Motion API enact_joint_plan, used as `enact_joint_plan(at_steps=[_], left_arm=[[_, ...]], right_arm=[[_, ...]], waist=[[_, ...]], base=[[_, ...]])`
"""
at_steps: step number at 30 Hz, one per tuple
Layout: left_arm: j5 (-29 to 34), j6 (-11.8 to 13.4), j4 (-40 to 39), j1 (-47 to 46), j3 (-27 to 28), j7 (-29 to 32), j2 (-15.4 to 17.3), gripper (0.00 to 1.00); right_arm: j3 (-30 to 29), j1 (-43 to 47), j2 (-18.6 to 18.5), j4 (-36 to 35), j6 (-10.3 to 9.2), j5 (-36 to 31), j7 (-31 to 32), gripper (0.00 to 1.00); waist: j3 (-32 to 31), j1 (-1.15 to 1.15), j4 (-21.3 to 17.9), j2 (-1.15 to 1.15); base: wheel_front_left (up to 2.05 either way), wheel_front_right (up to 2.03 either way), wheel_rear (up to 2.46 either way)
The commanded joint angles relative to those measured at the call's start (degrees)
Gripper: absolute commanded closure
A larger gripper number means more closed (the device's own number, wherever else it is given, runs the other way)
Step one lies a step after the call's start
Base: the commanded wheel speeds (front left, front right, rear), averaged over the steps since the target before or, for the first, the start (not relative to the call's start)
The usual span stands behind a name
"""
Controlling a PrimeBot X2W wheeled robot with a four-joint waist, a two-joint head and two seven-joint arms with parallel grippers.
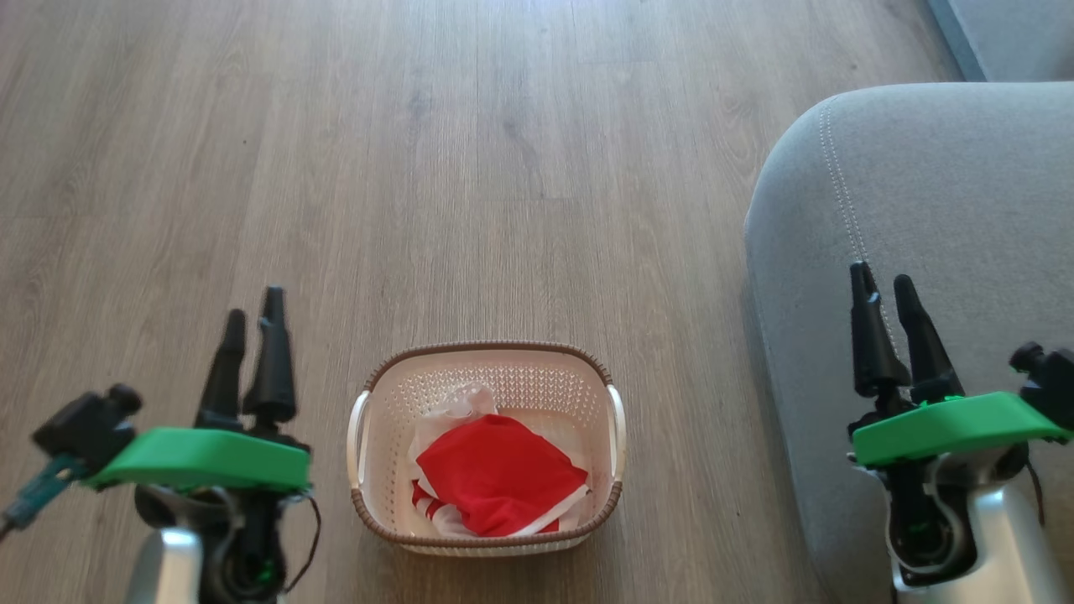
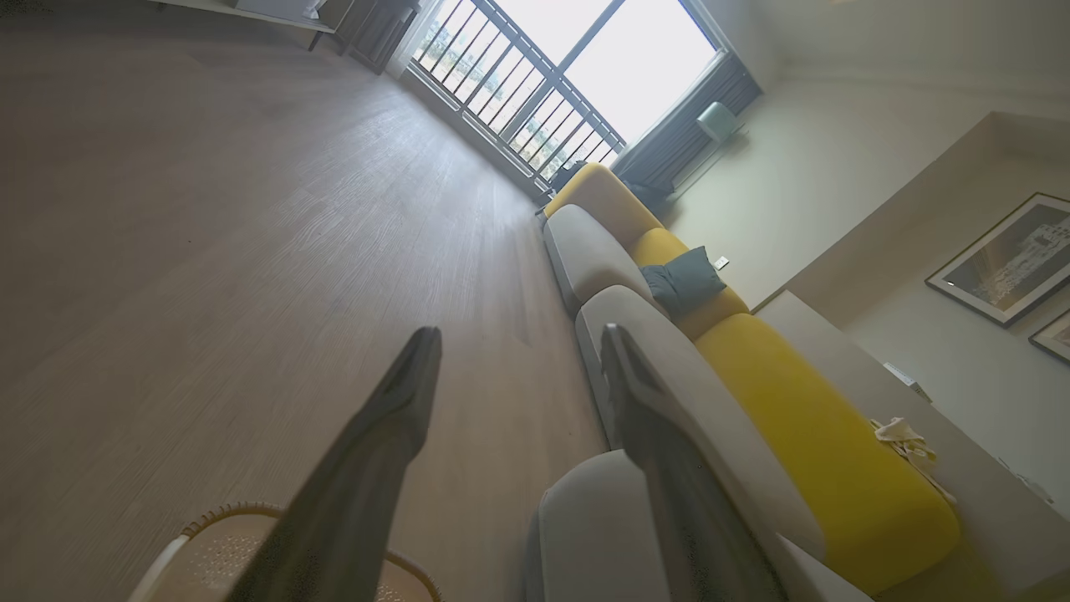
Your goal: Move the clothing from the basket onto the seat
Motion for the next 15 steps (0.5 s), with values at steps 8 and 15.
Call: enact_joint_plan(at_steps=[8, 15], left_arm=[[12.5, 3.2, -2.0, -2.7, -4.7, -2.0, 0.6, 0.0], [20.5, 5.6, -1.7, -3.4, -8.8, -3.2, 1.5, 0.0]], right_arm=[[2.8, -3.8, -0.6, -3.4, 0.03, -8.8, -2.2, 0.0], [3.9, -4.2, -0.6, -4.0, 0.03, -14.1, -3.4, 0.0]], waist=[[0.1, 0.0, -0.1, 0.0], [0.2, 0.0, -0.2, 0.0]], base=[[0.0, 0.0, 0.0], [0.0, 0.0, 0.0]])
